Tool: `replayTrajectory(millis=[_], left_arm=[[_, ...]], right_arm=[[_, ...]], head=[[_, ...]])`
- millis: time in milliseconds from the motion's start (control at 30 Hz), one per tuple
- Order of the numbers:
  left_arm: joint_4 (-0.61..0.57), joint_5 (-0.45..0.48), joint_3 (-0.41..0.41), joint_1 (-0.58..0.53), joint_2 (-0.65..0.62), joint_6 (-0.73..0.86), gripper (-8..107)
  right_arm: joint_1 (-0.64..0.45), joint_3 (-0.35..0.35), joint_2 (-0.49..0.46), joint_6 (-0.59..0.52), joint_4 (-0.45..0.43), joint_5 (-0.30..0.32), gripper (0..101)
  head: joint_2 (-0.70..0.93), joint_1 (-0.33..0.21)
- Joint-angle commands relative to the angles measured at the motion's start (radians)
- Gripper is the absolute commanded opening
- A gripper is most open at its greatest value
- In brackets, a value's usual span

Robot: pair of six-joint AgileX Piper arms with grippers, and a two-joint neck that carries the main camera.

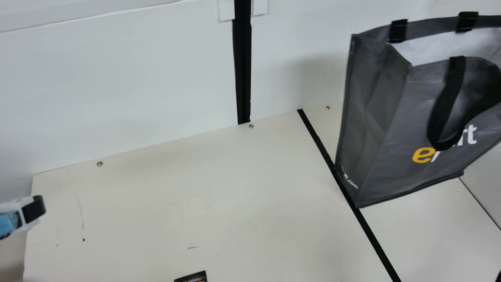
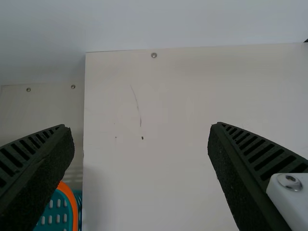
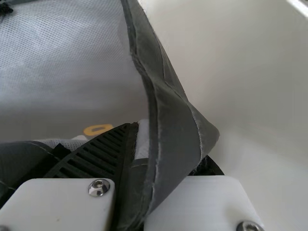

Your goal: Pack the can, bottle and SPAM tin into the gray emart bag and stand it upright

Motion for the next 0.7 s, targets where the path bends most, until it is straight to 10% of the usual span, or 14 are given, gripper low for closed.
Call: replayTrajectory(millis=[0,667], left_arm=[[0.000,0.000,0.000,0.000,0.000,0.000,90],[0.000,0.000,0.000,0.000,0.000,0.000,90]], right_arm=[[-0.007,-0.006,0.013,0.011,0.003,0.002,17],[-0.039,-0.102,0.028,0.101,0.094,0.002,83]], head=[[-0.002,-0.021],[-0.002,-0.021]])
